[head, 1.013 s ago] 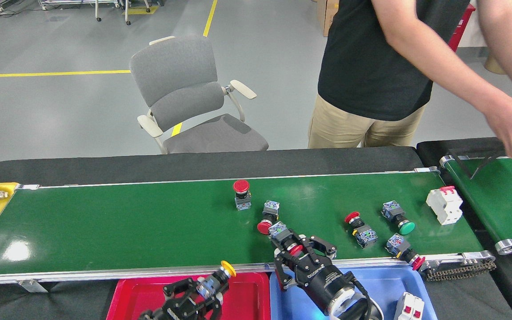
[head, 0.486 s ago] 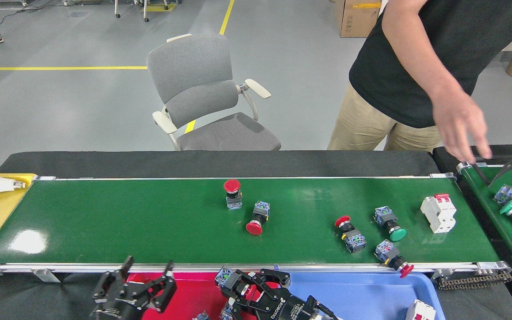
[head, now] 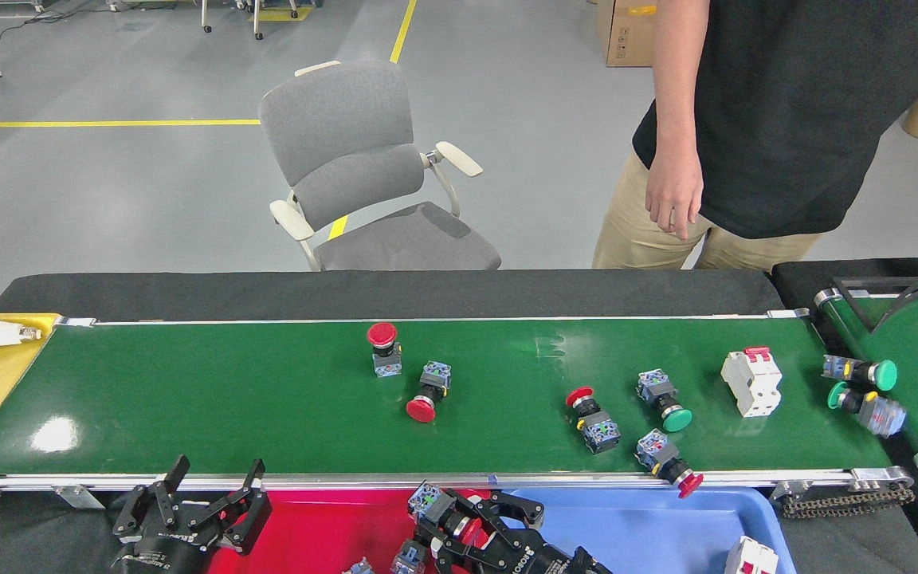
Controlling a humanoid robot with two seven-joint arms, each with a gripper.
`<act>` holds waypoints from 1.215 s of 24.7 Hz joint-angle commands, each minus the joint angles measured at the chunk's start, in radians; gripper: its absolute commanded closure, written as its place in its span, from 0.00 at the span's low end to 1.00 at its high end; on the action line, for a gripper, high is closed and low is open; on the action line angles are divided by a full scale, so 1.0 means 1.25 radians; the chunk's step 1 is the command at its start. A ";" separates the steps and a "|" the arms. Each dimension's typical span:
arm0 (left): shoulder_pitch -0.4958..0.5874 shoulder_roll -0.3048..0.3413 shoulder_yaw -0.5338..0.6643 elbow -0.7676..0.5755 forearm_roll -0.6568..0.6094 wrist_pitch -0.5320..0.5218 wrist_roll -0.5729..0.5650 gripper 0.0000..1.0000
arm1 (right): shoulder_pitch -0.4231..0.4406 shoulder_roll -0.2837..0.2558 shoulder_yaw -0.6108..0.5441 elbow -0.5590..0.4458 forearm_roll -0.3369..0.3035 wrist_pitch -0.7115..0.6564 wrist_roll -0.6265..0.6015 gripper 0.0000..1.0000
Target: Pick switch part from conveyor to tray
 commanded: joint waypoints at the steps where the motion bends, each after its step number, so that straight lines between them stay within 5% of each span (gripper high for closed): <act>1: -0.032 0.002 -0.026 -0.003 -0.003 -0.059 -0.002 0.00 | -0.011 -0.001 -0.002 -0.010 -0.003 -0.019 -0.004 0.18; 2: -0.046 0.002 -0.048 -0.002 -0.007 -0.073 -0.002 0.00 | -0.011 0.000 -0.003 -0.011 -0.003 -0.025 -0.004 0.01; 12: -0.136 -0.018 -0.124 0.079 -0.009 -0.067 -0.004 0.00 | -0.015 0.013 -0.030 -0.043 -0.006 -0.018 -0.002 0.00; 15: -0.151 -0.011 -0.111 0.109 -0.012 0.002 -0.003 0.00 | 0.054 0.026 -0.181 -0.077 -0.010 0.059 -0.022 0.00; 22: -0.156 0.010 -0.036 0.172 -0.012 0.020 -0.001 0.00 | 0.141 0.087 -0.421 -0.095 -0.012 0.162 -0.109 0.00; 30: -0.276 0.024 -0.020 0.350 -0.012 0.049 0.004 0.01 | 0.132 0.060 -0.356 -0.091 -0.004 0.168 -0.085 0.00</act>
